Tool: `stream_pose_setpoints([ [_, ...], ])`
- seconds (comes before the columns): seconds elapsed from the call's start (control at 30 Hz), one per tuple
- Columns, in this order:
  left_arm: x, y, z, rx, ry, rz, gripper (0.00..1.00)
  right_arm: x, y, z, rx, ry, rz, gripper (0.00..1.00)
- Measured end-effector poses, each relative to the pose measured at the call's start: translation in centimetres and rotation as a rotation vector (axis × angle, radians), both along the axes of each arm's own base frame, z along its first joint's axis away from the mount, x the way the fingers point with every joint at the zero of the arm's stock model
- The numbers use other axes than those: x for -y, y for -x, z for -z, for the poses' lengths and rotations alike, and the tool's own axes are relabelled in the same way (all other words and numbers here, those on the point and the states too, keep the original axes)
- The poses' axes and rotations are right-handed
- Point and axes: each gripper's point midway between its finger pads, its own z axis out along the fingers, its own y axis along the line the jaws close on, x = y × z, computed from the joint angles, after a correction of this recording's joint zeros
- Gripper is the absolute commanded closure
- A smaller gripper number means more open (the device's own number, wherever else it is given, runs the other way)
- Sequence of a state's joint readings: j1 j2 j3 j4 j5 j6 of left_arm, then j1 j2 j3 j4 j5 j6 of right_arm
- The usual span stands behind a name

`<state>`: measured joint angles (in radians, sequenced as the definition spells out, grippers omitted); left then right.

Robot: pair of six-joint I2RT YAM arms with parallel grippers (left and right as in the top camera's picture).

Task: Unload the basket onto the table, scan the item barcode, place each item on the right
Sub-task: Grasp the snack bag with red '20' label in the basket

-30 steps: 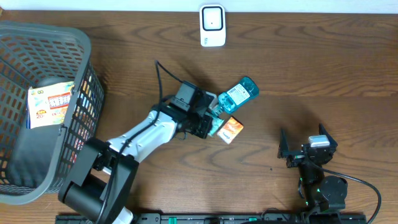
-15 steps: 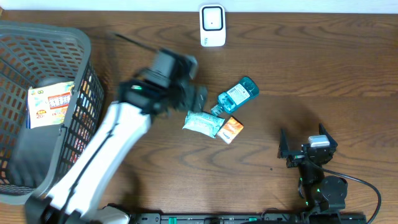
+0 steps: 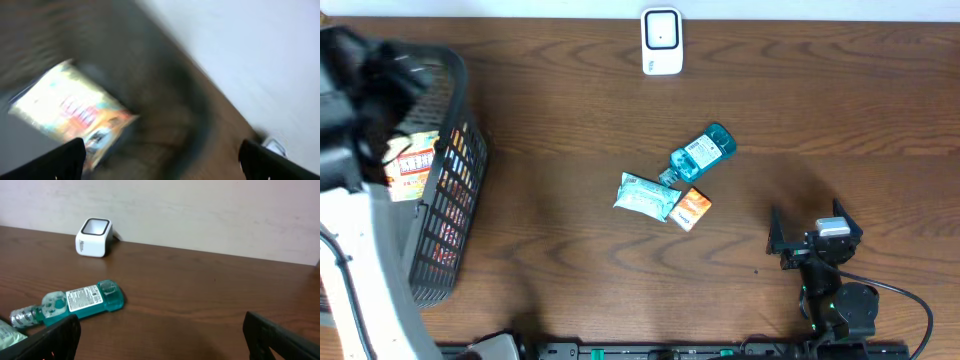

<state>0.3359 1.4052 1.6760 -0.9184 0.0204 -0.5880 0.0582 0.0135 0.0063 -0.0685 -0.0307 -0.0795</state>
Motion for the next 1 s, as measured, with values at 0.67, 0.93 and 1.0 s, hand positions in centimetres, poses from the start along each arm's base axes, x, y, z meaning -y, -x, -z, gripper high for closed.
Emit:
stream_pose_setpoints([
  [0.67,-8.5,1.4,27.7,-0.551,0.571,-0.771,0.02,0.0,0.0,0.0,-0.001,0.0,0.0,0.01],
  [0.93,-8.9,-1.1,30.4,-0.552,0.598,-0.675,0.93,0.0,0.0,0.0,-0.002,0.0,0.0,0.01],
  [1.0,-8.8,-1.2,30.2,-0.566,0.59,-0.64,0.93,0.0,0.0,0.0,-0.002,0.0,0.0,0.01],
])
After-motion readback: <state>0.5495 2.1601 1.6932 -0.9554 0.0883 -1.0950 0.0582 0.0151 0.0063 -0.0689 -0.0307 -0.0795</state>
